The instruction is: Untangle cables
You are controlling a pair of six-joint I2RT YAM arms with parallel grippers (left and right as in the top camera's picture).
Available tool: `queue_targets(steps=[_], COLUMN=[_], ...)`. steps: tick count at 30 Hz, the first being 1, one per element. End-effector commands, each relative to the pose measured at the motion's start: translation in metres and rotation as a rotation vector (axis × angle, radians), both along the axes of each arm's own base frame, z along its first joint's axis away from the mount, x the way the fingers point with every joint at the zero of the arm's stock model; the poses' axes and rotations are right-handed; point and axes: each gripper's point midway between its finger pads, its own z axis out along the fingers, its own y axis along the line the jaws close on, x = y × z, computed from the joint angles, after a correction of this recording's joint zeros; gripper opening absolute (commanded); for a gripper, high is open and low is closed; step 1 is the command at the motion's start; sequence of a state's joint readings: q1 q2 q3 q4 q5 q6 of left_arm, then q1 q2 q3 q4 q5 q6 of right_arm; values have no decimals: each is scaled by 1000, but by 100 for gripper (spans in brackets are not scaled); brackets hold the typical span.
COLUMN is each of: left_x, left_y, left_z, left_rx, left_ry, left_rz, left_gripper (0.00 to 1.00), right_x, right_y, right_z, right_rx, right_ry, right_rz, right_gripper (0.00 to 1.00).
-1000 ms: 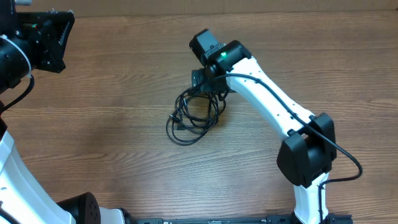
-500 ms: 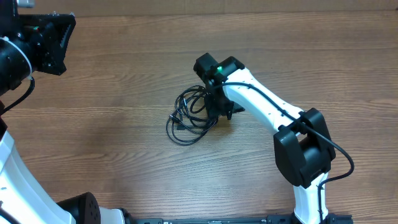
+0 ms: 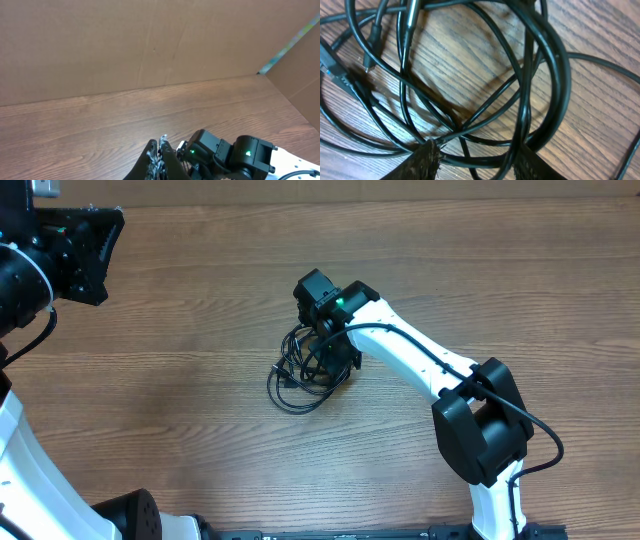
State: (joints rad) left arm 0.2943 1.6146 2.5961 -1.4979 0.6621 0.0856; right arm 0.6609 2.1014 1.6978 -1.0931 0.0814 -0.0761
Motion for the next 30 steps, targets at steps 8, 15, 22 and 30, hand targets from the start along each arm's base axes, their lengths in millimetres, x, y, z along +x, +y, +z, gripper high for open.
queue_targets(steps=[8, 15, 22, 30], left_x=[-6, -1, 6, 7], left_y=[-3, -2, 0, 0], left_z=[4, -1, -11, -13], left_rx=[30, 27, 14, 17], left_ry=[-27, -9, 32, 37], left_rz=[-22, -23, -25, -32], left_gripper=[4, 4, 4, 4], right_x=[-14, -8, -20, 5], right_y=[-6, 23, 22, 18], right_z=[6, 186, 291, 291], right_rx=[6, 299, 498, 442], right_ry=[4, -247, -435, -536], right_rz=[19, 44, 94, 61], right_gripper=[4, 4, 4, 4])
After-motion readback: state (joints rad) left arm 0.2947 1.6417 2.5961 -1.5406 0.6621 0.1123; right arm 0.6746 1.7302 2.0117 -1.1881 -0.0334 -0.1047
